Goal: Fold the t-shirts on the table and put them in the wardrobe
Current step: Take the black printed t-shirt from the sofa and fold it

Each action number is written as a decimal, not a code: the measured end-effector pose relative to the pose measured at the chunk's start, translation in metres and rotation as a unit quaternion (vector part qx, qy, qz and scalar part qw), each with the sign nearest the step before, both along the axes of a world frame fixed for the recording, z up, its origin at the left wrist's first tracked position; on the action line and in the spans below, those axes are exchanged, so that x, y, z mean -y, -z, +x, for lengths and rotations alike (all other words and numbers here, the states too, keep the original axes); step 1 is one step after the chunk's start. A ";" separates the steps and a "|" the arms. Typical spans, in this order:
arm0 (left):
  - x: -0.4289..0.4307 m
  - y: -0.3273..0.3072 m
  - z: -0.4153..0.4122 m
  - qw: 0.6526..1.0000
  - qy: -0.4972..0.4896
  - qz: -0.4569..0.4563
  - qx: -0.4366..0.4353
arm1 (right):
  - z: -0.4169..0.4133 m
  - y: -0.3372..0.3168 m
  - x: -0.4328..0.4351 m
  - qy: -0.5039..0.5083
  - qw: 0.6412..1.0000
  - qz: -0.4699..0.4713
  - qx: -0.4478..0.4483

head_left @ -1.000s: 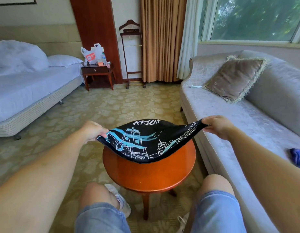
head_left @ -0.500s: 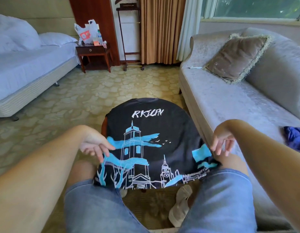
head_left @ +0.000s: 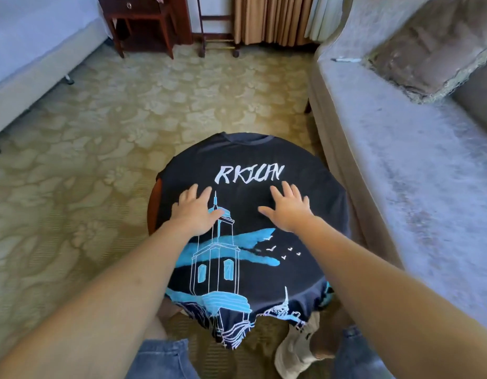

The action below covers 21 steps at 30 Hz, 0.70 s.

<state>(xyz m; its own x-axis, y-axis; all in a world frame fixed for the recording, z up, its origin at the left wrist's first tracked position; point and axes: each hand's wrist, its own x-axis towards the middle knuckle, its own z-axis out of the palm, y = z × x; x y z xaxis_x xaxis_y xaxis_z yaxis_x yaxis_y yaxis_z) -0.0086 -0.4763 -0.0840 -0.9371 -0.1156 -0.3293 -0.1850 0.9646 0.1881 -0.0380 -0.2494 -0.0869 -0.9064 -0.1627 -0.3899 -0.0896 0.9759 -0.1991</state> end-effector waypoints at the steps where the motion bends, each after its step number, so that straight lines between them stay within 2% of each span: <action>1: 0.000 0.007 -0.008 1.000 0.005 -0.010 0.000 | -0.007 0.008 0.008 -0.008 1.000 0.008 -0.008; 8: 0.009 0.055 -0.014 0.997 0.017 -0.074 -0.024 | -0.011 0.058 0.010 -0.025 0.994 0.042 -0.100; 21: -0.015 0.036 0.054 0.997 0.018 -0.056 0.052 | 0.063 0.055 -0.016 -0.034 0.994 0.042 -0.095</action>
<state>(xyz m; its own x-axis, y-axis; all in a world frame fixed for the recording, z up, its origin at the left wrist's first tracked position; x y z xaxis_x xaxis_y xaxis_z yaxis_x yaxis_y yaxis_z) 0.0451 -0.4608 -0.1201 -0.9032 -0.1235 -0.4111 -0.1623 0.9849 0.0606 0.0251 -0.2331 -0.1418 -0.9528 -0.2012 -0.2273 -0.1849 0.9785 -0.0912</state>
